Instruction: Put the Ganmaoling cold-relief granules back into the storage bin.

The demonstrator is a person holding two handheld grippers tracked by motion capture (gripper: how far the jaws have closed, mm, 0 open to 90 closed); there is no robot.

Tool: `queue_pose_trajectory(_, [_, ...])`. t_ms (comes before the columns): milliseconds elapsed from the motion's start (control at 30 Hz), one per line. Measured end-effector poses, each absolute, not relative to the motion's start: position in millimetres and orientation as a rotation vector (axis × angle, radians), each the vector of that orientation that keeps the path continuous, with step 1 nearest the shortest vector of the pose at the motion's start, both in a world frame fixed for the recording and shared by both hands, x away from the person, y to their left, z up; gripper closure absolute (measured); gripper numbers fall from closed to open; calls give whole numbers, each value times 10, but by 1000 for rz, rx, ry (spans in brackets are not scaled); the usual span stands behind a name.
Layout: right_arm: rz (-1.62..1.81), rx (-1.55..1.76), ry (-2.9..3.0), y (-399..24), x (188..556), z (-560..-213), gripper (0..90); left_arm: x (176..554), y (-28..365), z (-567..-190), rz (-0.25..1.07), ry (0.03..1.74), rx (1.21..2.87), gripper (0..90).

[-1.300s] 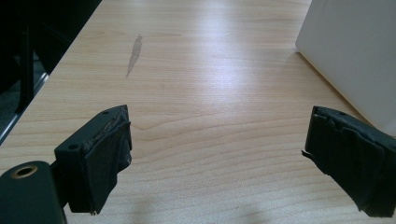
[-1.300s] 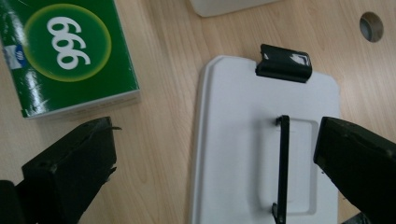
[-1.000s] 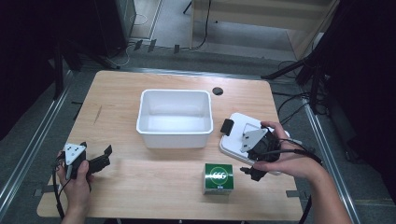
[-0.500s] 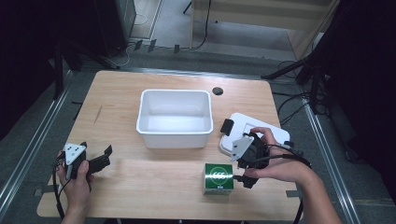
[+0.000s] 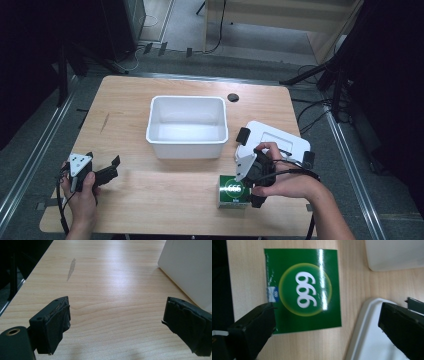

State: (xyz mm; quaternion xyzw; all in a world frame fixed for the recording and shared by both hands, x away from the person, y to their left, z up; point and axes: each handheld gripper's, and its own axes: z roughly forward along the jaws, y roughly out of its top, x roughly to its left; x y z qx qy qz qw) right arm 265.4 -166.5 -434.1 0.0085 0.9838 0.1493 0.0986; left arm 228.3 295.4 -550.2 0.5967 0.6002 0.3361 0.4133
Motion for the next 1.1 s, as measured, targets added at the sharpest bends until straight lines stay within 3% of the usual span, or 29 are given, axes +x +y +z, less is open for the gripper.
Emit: queue_pose_trajectory(1100, [363,38,3064,-1543,2715,-4727,50,2285,2956,-5503,844,1513,1498,81])
